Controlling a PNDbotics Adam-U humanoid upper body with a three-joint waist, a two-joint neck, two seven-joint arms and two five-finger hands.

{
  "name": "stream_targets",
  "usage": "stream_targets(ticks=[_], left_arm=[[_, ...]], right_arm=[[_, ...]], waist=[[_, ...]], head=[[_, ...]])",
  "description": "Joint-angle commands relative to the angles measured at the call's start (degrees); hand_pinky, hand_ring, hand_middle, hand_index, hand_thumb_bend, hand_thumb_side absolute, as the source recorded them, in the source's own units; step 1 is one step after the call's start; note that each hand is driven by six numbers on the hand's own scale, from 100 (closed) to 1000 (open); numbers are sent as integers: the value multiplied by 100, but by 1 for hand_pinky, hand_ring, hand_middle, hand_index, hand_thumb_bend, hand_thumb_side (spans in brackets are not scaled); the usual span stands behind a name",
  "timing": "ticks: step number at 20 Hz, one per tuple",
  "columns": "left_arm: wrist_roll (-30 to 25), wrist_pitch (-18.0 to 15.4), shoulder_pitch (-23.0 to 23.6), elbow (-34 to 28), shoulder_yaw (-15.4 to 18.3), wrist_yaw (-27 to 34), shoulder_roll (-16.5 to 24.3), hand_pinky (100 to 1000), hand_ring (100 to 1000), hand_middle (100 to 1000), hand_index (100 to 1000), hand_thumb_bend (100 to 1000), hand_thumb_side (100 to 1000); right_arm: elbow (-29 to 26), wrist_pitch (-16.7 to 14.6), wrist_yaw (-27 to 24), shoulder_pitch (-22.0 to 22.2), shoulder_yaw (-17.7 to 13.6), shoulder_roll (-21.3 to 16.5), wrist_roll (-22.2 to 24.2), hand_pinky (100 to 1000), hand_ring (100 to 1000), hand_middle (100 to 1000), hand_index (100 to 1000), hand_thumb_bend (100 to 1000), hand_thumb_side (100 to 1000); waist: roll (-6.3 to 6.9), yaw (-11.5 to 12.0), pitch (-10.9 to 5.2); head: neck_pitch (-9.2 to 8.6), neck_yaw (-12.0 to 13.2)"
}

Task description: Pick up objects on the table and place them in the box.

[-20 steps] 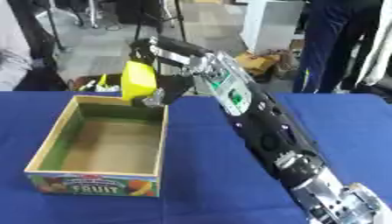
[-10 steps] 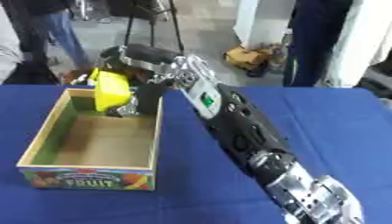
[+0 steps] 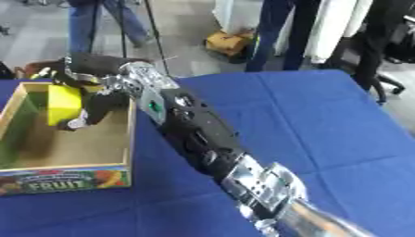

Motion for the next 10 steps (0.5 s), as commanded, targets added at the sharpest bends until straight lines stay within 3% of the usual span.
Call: stream_targets(ticks=[1,7,10], left_arm=[[5,13,-23,-124,1,22,95,350,422,470,625,154,670],[2,23,-39,-133,-3,35,92,351,422,470,624,153,666],[1,22,-42,-134,-6,42,92,351,422,468,624,155,666]], right_arm=[[159,-32,448,-104,-85,31,-238,655,940,306,469,100,525],[325,-161,912,-73,-53,125,-462,647,942,329,484,100,547],[359,-280,1121,-64,3,139,-357,668,1000,482,586,100,534]], waist=[[24,10,-141],[18,14,-138],[22,14,-133]], head=[[42,-105],[6,-131],[-1,-160]])
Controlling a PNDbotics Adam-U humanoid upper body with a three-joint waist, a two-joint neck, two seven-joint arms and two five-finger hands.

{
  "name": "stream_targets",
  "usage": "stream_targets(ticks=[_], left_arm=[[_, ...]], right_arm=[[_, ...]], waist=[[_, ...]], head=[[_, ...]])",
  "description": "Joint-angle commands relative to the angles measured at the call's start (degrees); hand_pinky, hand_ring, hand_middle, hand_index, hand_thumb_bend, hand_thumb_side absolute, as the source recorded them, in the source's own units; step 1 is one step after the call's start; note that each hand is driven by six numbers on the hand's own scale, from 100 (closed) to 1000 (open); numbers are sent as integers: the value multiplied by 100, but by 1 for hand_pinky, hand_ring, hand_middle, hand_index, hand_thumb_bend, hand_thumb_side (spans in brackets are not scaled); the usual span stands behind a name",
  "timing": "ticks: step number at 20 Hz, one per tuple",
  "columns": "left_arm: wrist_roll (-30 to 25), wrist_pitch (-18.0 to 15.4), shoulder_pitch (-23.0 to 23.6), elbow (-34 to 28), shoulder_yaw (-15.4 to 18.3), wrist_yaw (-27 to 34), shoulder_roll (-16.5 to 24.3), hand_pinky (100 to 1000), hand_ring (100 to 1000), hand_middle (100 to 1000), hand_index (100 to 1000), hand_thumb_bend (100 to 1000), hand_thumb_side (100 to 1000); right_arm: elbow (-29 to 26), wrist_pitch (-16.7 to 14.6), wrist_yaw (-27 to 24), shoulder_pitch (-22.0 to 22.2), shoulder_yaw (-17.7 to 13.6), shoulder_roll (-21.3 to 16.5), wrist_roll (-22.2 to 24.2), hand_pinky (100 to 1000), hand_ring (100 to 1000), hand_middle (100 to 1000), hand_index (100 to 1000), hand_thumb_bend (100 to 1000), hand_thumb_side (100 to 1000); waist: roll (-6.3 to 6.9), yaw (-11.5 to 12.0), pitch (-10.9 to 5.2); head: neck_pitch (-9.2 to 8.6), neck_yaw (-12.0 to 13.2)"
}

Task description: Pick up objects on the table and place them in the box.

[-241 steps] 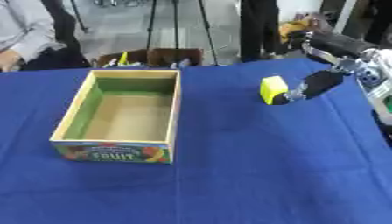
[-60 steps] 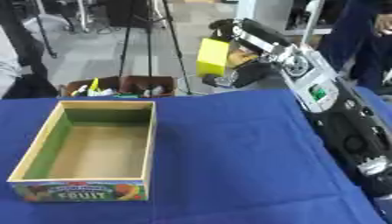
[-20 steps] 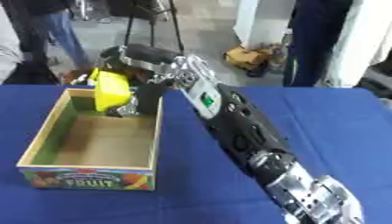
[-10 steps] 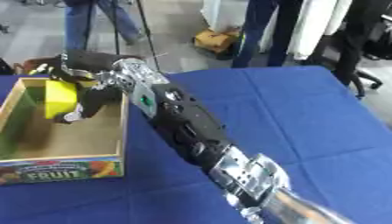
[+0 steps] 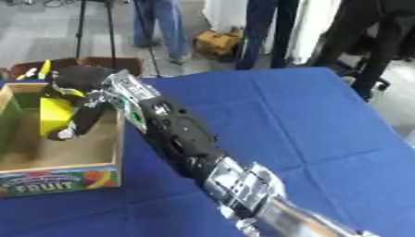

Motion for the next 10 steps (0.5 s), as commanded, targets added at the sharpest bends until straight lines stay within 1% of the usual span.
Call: stream_targets(ticks=[1,3,4,5,8,10], left_arm=[[-6,10,-38,-129,-7,19,90,351,422,467,624,155,666],[-12,11,-35,-125,-9,21,86,351,422,465,623,154,665],[-15,10,-36,-124,-13,23,87,351,422,465,623,155,665],[-19,8,-37,-123,-17,26,89,352,422,464,623,155,665],[-26,6,-37,-120,-22,32,87,352,422,463,623,155,663],[-29,7,-38,-117,-25,36,87,352,422,463,623,156,663]], right_arm=[[-26,-151,284,-123,35,-43,152,676,1000,527,614,138,517],[-54,-287,477,-141,60,-43,407,697,1000,626,675,222,500],[-76,-370,576,-152,74,-41,565,709,1000,687,712,293,505],[-97,-437,654,-162,77,-34,710,717,1000,720,734,387,512],[-193,-515,744,-184,56,-20,989,727,1000,770,780,603,566],[-238,-488,752,-189,45,-8,1091,731,1000,782,787,677,572]], waist=[[28,9,-122],[32,8,-122],[36,9,-124],[40,10,-127],[46,16,-133],[50,24,-141]], head=[[-21,-42],[-23,-56],[-23,-70],[-23,-82],[-20,-69],[-31,-26]])
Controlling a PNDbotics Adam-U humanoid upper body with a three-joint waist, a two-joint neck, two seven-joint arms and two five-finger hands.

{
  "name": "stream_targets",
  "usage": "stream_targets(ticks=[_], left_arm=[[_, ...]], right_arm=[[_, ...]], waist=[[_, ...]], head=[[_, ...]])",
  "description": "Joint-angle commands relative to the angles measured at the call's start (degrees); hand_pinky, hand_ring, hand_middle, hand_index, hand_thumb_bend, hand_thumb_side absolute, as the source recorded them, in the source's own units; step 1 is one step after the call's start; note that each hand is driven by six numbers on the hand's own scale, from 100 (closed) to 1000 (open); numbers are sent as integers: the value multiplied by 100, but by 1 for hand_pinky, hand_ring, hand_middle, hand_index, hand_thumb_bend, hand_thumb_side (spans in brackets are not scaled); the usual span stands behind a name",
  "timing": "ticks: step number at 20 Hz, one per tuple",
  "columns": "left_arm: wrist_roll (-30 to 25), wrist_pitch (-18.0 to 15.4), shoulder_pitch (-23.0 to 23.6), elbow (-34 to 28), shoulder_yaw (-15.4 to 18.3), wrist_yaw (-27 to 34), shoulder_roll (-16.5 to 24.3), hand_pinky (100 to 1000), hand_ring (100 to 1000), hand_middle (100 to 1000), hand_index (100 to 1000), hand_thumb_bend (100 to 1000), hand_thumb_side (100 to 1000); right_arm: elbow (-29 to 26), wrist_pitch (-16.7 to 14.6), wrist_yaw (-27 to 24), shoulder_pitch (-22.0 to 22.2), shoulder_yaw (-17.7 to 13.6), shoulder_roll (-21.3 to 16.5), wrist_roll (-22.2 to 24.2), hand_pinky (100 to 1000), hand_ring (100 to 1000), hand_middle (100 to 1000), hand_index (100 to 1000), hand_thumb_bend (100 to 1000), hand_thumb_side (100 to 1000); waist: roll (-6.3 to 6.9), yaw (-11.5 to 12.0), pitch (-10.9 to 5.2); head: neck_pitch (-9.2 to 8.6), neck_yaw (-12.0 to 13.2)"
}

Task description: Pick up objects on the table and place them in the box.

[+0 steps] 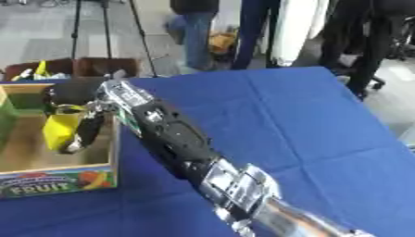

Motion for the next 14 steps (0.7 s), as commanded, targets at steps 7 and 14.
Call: stream_targets(ticks=[7,14], left_arm=[[-23,2,-44,-114,-29,34,87,353,420,462,622,156,661],[-56,27,-41,-103,-45,36,78,354,419,461,622,161,659]], right_arm=[[-255,152,24,-174,-60,5,232,735,1000,794,793,742,560],[-512,580,-296,-209,-184,-22,-137,720,1000,791,801,973,624]], waist=[[50,39,-155],[64,56,-172]], head=[[-120,31],[-158,-40]])
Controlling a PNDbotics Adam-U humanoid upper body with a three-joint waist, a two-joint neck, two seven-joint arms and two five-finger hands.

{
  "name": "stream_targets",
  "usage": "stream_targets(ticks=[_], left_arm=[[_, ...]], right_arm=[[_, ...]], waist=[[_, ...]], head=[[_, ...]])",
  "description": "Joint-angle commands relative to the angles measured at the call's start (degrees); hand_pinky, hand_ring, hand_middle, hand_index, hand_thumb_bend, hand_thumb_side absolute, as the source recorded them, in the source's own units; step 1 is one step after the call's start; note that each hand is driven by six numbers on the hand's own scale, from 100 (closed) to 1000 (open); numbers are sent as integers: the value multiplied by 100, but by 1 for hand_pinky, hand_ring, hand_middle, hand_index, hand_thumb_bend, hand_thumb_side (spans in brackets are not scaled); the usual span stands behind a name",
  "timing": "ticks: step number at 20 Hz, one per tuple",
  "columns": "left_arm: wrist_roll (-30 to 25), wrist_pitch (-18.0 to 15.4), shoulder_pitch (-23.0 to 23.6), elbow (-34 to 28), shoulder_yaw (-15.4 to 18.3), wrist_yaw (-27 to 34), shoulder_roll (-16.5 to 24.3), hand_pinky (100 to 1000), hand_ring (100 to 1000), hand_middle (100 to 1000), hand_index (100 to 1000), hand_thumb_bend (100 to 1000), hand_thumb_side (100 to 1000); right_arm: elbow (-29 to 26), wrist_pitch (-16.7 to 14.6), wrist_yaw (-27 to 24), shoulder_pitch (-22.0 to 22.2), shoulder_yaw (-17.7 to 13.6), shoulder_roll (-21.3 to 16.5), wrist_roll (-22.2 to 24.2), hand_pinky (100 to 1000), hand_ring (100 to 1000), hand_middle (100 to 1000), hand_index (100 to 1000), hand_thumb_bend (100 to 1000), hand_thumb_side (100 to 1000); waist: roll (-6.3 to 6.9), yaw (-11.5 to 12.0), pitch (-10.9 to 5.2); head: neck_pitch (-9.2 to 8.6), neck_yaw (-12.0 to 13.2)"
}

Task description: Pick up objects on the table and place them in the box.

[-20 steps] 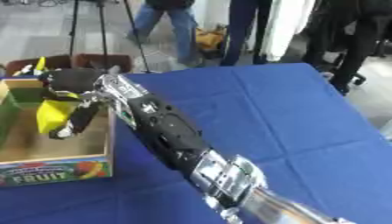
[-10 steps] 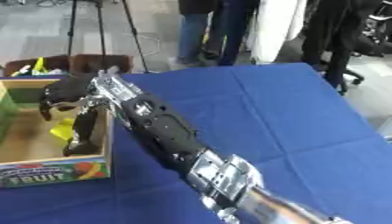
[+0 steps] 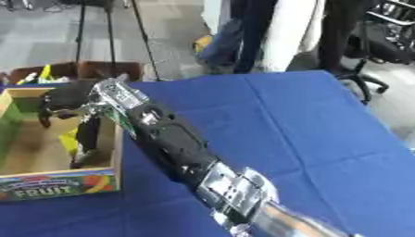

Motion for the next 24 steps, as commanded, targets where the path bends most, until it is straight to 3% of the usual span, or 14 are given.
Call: stream_targets(ticks=[1,3,10,14,17,19,21,24], left_arm=[[-24,0,-39,-105,-25,9,79,354,419,461,621,160,658],[-25,1,-35,-104,-28,11,76,354,419,461,621,161,658],[-43,-7,-21,-92,-43,23,64,355,418,460,619,164,657],[-42,-9,-16,-90,-39,22,61,356,417,460,619,165,656],[-34,-4,-18,-94,-29,16,61,356,417,460,619,165,655],[-18,6,-26,-103,-14,11,62,356,417,460,619,164,654],[-1,15,-36,-117,-2,6,60,357,416,460,619,165,654],[32,26,-30,-129,26,-8,59,357,416,460,618,165,654]], right_arm=[[-273,291,-174,-173,-121,-82,-385,719,1000,789,801,989,643],[-346,474,-254,-171,-124,-94,-776,712,822,791,800,972,690],[-422,723,-63,-163,-58,-108,-1398,699,550,814,811,966,744],[-596,822,1,-144,-115,-140,-1714,696,546,814,811,949,786],[-919,895,-245,-110,-169,-236,-1921,702,580,811,810,916,836],[-1310,959,-584,-35,-201,-369,-2038,710,618,809,809,884,880],[-1800,1090,-1072,89,-264,-533,-2082,730,719,800,807,843,935],[-2619,1351,-1931,271,-373,-896,-2078,727,747,790,826,774,1000]], waist=[[47,19,-141],[53,26,-143],[80,43,-149],[82,27,-148],[69,-3,-146],[56,-31,-145],[50,-56,-140],[51,-106,-137]], head=[[-111,-63],[-134,-110],[-165,-222],[-169,-210],[-132,-169],[-66,-132],[3,-64],[53,153]])
